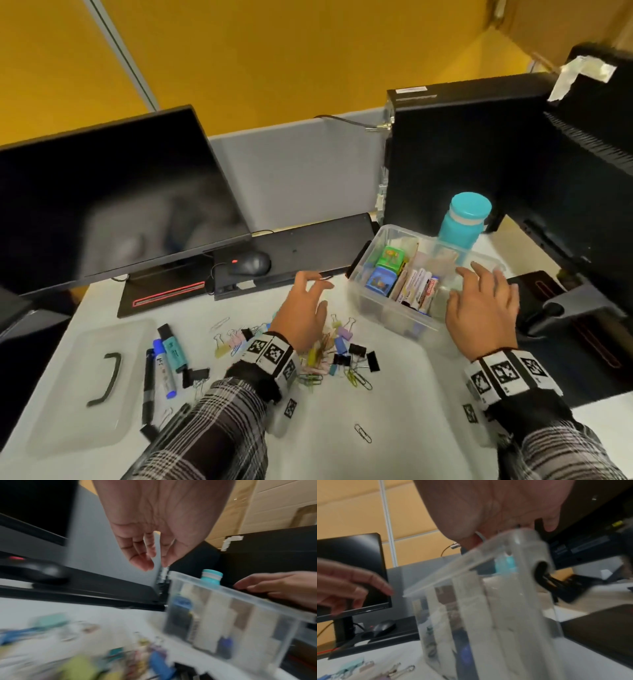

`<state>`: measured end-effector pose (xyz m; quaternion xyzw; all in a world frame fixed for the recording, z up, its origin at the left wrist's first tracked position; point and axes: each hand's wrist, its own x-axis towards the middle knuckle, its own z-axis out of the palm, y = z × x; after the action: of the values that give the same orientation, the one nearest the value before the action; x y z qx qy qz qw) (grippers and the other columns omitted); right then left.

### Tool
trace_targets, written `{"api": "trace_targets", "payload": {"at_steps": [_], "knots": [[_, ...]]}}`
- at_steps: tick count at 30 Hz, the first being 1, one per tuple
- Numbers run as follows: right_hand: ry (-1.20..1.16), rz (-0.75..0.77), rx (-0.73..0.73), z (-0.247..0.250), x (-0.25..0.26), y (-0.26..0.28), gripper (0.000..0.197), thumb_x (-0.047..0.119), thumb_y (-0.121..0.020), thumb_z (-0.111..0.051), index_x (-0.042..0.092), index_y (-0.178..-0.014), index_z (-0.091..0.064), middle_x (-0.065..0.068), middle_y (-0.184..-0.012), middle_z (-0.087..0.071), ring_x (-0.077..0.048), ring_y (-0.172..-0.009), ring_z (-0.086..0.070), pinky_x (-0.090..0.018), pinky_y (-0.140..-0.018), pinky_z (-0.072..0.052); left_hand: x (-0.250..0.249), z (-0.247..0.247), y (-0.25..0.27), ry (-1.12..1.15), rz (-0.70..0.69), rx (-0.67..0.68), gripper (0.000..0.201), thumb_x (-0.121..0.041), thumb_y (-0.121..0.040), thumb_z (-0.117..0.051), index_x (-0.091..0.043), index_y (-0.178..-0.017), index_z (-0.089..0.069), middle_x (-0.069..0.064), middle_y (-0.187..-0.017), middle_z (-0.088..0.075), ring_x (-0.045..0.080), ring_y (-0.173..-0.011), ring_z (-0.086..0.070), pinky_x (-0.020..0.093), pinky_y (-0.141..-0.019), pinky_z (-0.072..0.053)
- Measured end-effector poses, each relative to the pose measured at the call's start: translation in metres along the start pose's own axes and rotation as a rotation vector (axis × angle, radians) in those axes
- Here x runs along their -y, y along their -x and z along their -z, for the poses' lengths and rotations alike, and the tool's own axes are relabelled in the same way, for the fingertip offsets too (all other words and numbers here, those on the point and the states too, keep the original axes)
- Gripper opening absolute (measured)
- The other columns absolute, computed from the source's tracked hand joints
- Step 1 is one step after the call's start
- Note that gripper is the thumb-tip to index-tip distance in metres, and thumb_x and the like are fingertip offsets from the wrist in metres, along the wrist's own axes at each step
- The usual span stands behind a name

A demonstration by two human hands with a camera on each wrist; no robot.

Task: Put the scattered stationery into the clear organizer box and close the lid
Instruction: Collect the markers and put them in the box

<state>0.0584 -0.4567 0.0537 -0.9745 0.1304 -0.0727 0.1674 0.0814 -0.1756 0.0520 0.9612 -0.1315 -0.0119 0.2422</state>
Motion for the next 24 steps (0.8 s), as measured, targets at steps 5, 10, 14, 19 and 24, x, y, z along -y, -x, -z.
{"api": "trace_targets", "payload": {"at_steps": [5, 10, 14, 19, 24], "knots": [[-0.138, 0.303, -0.137, 0.001, 0.065, 0.010, 0.034, 0.021, -0.089, -0.049, 0.013, -0.122, -0.053, -0.010, -0.133, -0.049, -0.032, -0.129, -0.033, -0.052, -0.110, -0.028, 0.096, 0.038, 0.052, -0.088, 0.148, 0.007, 0.024, -0.016, -0.094, -0.047, -0.022, -0.113, -0.060, -0.001, -0.133, -0.039, 0.020, -0.107, -0.054, 0.030, -0.091, -0.047], [-0.227, 0.605, -0.001, -0.042, 0.138, 0.048, 0.022, 0.021, -0.088, -0.046, 0.019, -0.105, -0.060, -0.002, -0.116, -0.057, -0.026, -0.121, -0.039, -0.040, -0.104, -0.035, 0.186, 0.083, 0.106, -0.293, 0.347, 0.113, 0.029, -0.014, -0.089, -0.053, -0.025, -0.115, -0.059, 0.000, -0.138, -0.035, 0.022, -0.120, -0.041, 0.033, -0.101, -0.042], [-0.216, 0.795, 0.187, -0.082, 0.183, 0.092, 0.030, 0.032, -0.089, -0.033, 0.024, -0.100, -0.060, 0.005, -0.107, -0.058, -0.018, -0.112, -0.044, -0.032, -0.096, -0.044, 0.236, 0.106, 0.145, -0.392, 0.368, 0.212, 0.042, -0.004, -0.083, -0.055, -0.029, -0.117, -0.058, -0.003, -0.138, -0.036, 0.021, -0.121, -0.038, 0.033, -0.102, -0.040], [-0.088, 1.096, 0.395, -0.131, 0.233, 0.141, 0.016, 0.026, -0.084, -0.048, 0.024, -0.092, -0.062, 0.006, -0.092, -0.061, -0.015, -0.088, -0.053, -0.031, -0.068, -0.053, 0.271, 0.109, 0.175, -0.481, 0.182, 0.291, 0.045, -0.001, -0.075, -0.063, -0.029, -0.110, -0.062, -0.001, -0.130, -0.048, 0.025, -0.115, -0.049, 0.034, -0.091, -0.049], [0.037, 1.307, 0.605, -0.160, 0.281, 0.183, 0.021, 0.039, -0.077, -0.056, 0.026, -0.093, -0.062, 0.005, -0.090, -0.060, -0.018, -0.083, -0.057, -0.025, -0.059, -0.046, 0.294, 0.095, 0.179, -0.624, 0.017, 0.349, 0.046, -0.011, -0.044, -0.084, -0.033, -0.080, -0.065, -0.005, -0.094, -0.062, 0.017, -0.078, -0.061, 0.024, -0.055, -0.053]]}}
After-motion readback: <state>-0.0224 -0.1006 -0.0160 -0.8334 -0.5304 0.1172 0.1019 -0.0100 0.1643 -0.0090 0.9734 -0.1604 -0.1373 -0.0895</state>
